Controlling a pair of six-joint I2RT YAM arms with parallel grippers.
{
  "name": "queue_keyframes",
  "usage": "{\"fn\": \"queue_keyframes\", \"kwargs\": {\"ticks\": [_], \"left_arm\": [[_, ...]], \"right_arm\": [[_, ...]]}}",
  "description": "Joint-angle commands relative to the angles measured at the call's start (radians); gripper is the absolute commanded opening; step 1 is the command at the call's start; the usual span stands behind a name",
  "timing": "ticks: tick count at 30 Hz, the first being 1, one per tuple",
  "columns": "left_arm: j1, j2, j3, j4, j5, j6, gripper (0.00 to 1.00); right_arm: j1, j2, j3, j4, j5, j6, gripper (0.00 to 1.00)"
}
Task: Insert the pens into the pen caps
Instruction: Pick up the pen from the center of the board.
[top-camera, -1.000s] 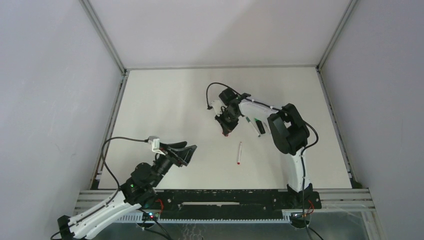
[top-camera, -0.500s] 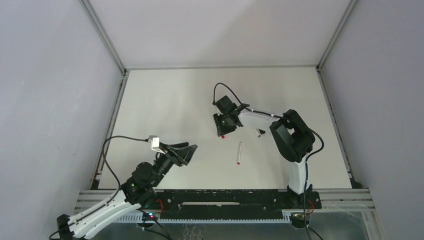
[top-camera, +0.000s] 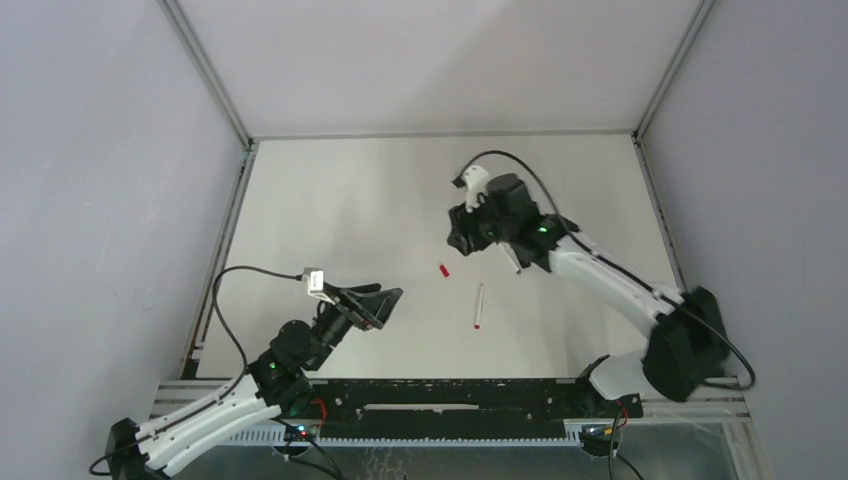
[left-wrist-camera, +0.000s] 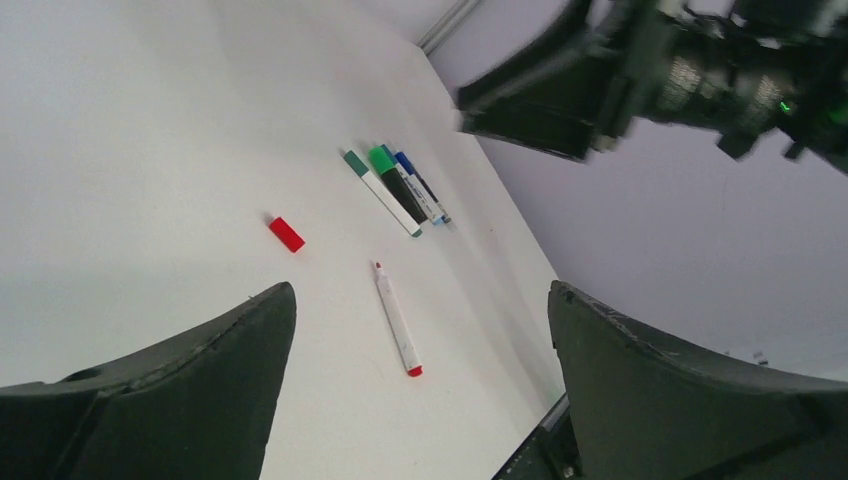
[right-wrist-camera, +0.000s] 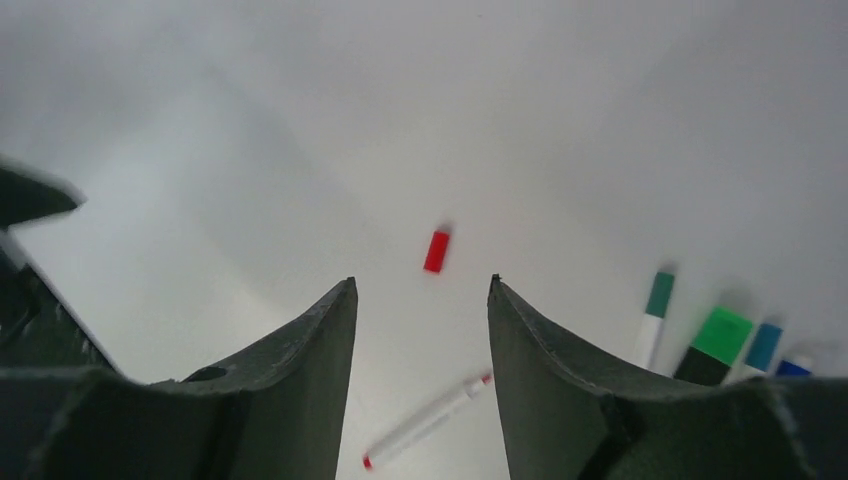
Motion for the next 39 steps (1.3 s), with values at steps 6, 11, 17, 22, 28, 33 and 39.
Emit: {"fn": "queue_keyframes", "kwargs": {"ticks": [6, 11, 17, 22, 28, 33, 39], "left_arm": [[-0.001, 0.223, 0.048, 0.124, -0.017, -0.162, 0.98], [-0.002, 0.407, 0.184, 0.034, 0.000, -0.210, 0.94], [-0.058, 0.750, 0.476, -0.225, -0.017, -0.204, 0.73], [-0.150, 1.075, 0.802, -0.547, -0.156, -0.192, 0.69], [-0.211, 1.362, 1.079, -0.670, -0.144, -0.174, 0.61], [-0.216, 1.474, 1.163, -0.671, -0.092, -0.169, 0.51], [-0.216, 1.542, 1.201, -0.662, -0.039, -0.161, 0.45]], "right_arm": [[-0.444, -0.372, -0.209, 0.025, -0.735, -0.213, 0.82], [-0.561, -0.415, -0.269, 0.078, -0.830, -0.182, 0.82], [-0.585, -0.392, -0.271, 0.067, -0.819, -0.190, 0.82], [-0.613, -0.389, -0.272, 0.061, -0.815, -0.199, 0.82], [-0.616, -0.358, -0.260, 0.048, -0.792, -0.196, 0.81], [-0.616, -0.333, -0.231, 0.011, -0.772, -0.200, 0.80], [-0.618, -0.335, -0.229, 0.009, -0.763, -0.197, 0.80]]}}
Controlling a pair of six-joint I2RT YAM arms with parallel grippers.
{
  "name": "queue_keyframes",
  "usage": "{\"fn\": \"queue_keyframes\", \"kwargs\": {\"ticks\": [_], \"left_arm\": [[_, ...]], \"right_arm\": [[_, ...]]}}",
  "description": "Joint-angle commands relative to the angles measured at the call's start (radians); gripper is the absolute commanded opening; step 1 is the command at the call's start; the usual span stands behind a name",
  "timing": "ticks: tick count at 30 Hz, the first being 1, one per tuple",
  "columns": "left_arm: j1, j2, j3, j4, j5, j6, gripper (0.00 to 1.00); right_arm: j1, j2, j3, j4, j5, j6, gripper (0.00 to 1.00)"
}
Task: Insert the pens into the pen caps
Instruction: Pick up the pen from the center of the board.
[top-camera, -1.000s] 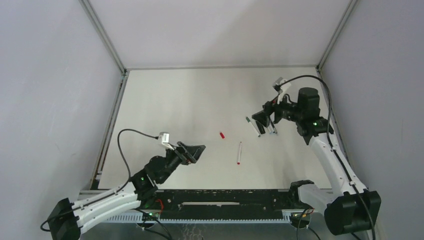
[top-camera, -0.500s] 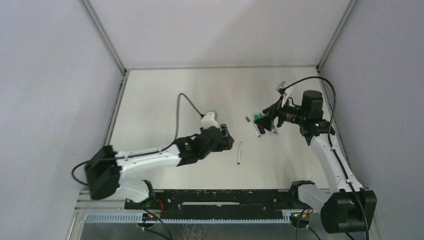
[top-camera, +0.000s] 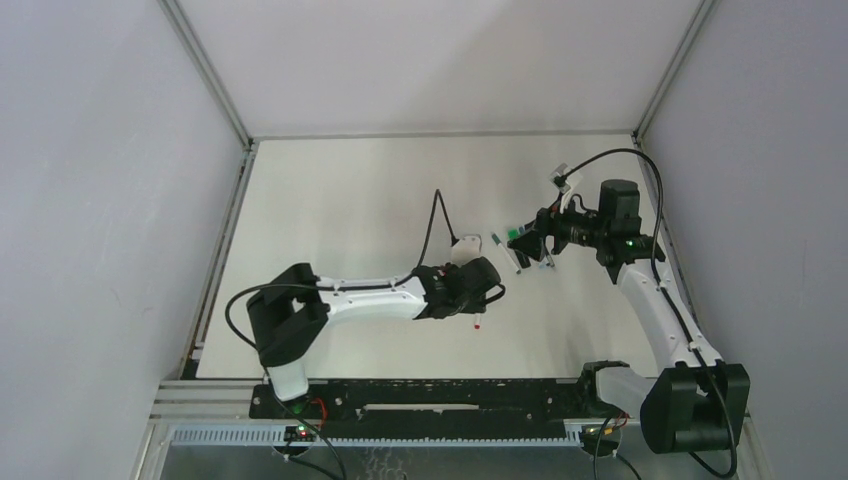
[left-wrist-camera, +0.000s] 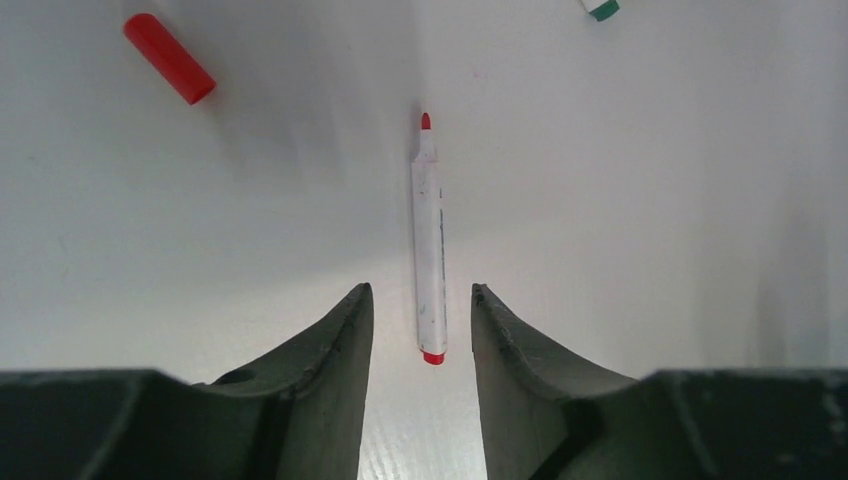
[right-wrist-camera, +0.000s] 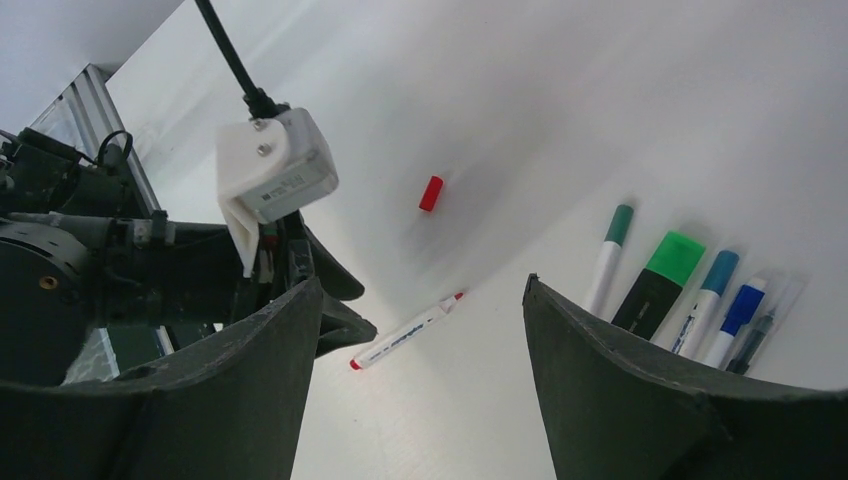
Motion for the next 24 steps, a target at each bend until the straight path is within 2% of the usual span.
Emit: {"fn": "queue_keyframes", "kwargs": {"ticks": [1, 5, 11, 24], "left_arm": [[-0.001, 0.039, 0.083, -0.008, 0.050, 0.021, 0.44], [-0.001, 0.076, 0.108, -0.006, 0.077, 0.029, 0.42], [-0.001, 0.142, 0.174, -0.065, 0.065, 0.049, 0.32], [0.001, 0.243, 0.272, -0.175, 0.023, 0.082, 0.28]], "right_arm": [[-0.005, -0.006, 0.042, 0.002, 0.009, -0.013, 0.80], [-0.006, -0.005, 0.042, 0.002, 0.010, -0.012, 0.80], [-0.006, -0.006, 0.042, 0.002, 0.008, -0.008, 0.80], [-0.006, -0.012, 0.042, 0.004, 0.010, -0.001, 0.79]]}}
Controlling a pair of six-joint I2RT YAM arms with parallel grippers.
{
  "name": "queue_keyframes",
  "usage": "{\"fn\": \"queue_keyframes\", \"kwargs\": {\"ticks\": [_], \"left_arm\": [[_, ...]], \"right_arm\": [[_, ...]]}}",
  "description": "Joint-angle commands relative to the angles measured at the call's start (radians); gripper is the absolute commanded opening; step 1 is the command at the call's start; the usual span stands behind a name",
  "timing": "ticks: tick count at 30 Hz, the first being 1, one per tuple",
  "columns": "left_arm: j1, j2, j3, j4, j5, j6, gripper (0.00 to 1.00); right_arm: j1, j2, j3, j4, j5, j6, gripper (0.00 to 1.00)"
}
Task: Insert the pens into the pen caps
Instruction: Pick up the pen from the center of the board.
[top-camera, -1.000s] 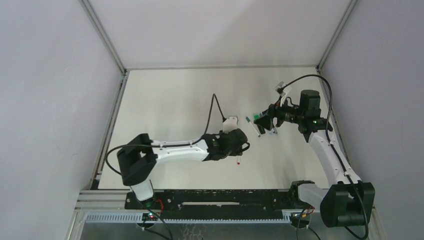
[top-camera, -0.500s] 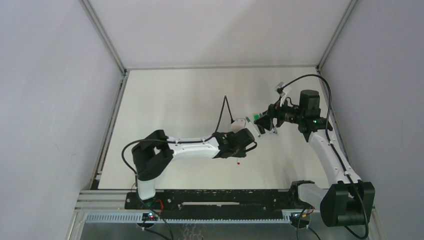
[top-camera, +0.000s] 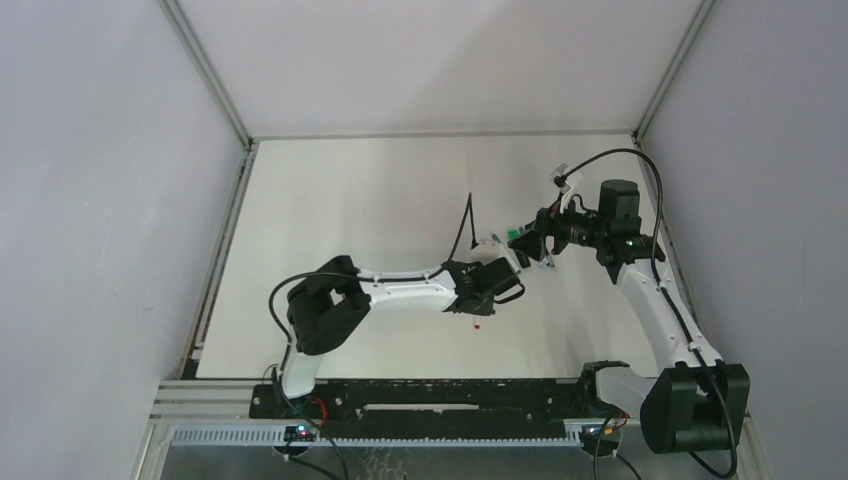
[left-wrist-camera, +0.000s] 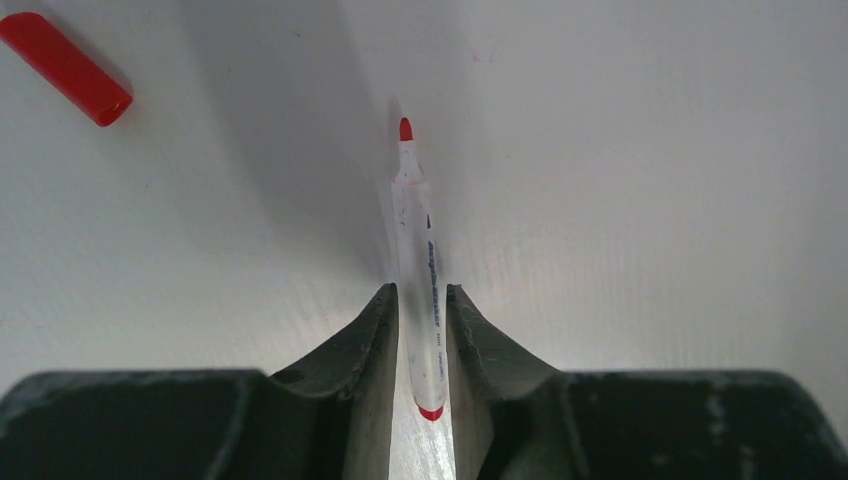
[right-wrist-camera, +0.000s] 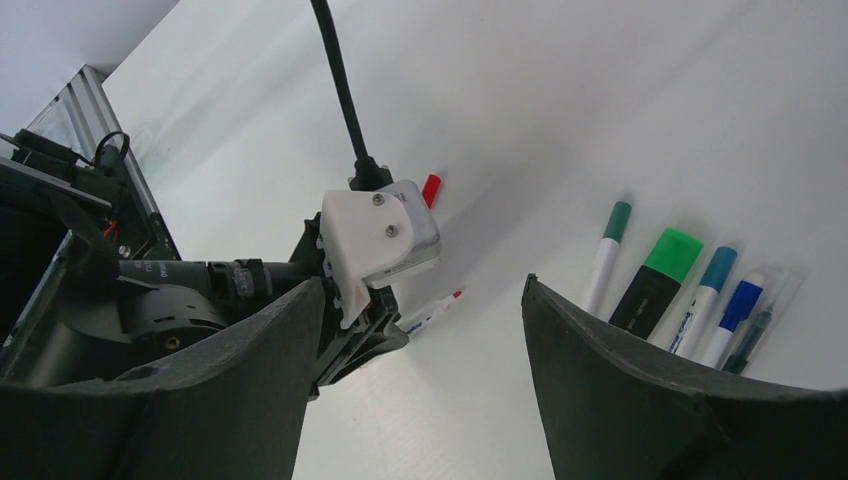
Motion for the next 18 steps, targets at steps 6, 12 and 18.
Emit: {"fn": "queue_keyframes", "kwargs": {"ticks": [6, 12, 18], "left_arm": [[0.003, 0.056, 0.083, -0.052, 0.001, 0.038, 0.24], [0.011, 0.079, 0.081, -0.071, 0.021, 0.049, 0.23], [0.014, 0.036, 0.045, -0.074, -0.009, 0.068, 0.04]], "right_arm": [[-0.006, -0.013, 0.040, 0.009, 0.000, 0.000, 0.79], [-0.006, -0.012, 0.040, 0.007, -0.001, 0.002, 0.79], [-0.006, -0.009, 0.040, 0.007, -0.001, 0.002, 0.79]]}}
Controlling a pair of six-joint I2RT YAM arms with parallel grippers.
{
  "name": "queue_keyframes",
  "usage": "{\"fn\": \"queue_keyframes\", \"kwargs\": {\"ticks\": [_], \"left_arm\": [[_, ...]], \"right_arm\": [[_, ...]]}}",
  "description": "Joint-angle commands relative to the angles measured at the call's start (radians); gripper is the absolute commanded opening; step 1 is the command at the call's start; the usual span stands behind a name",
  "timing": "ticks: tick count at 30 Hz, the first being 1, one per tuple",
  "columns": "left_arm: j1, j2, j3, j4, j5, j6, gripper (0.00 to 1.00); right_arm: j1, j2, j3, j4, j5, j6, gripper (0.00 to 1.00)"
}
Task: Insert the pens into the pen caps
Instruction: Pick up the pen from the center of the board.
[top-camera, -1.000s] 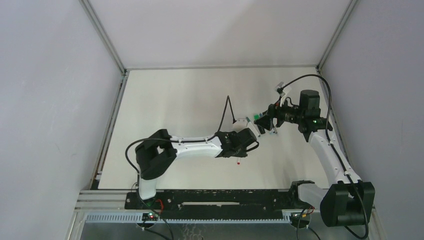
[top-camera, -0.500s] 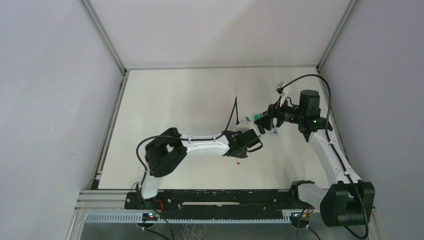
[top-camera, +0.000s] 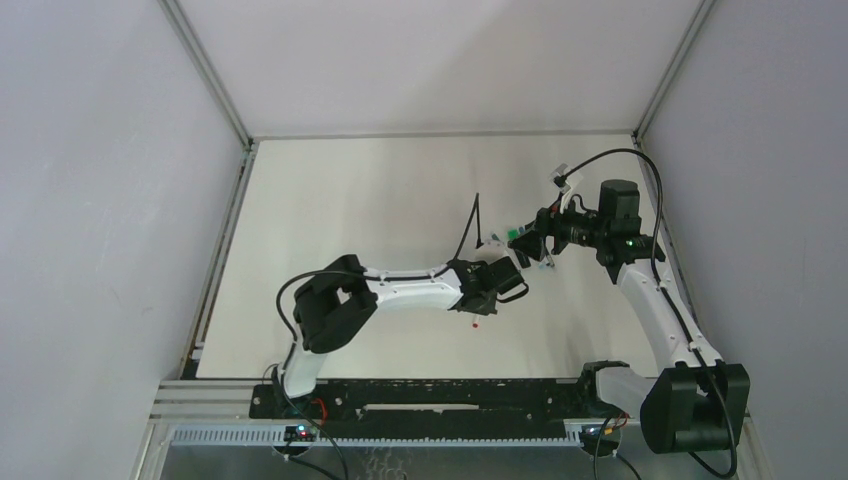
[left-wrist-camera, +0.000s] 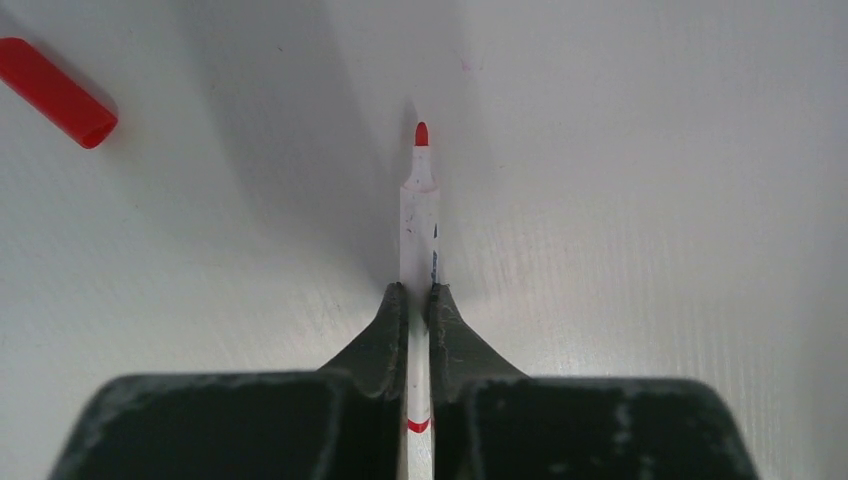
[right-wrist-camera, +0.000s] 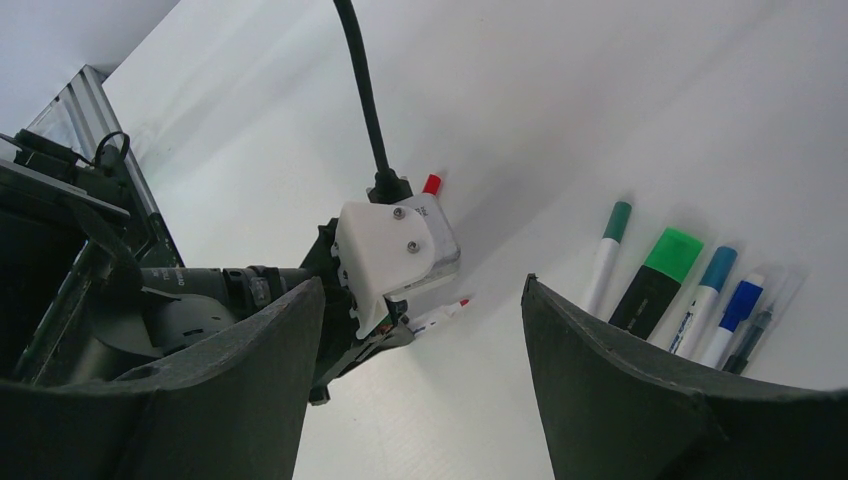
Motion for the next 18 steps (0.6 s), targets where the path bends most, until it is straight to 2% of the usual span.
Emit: {"fn": "queue_keyframes", "kwargs": {"ticks": [1, 7, 13, 18], "left_arm": [[0.010, -0.024, -0.016, -0.036, -0.022, 0.038, 0.01], [0.011, -0.167, -0.107, -0.011, -0.106, 0.049, 0.00], [0.014, -0.385, -0.297, 0.148, -0.118, 0.028, 0.00], [0.020, -0.566, -0.478, 0.344, -0.118, -0.013, 0.00]], "right_arm": [[-0.006, -0.009, 0.040, 0.006, -0.001, 0.002, 0.79], [-0.006, -0.011, 0.040, 0.001, -0.010, -0.002, 0.79], [-0.005, 0.003, 0.040, -0.010, -0.074, -0.009, 0.77], [0.025, 0.008, 0.007, 0.031, -0.141, 0.012, 0.74]]}}
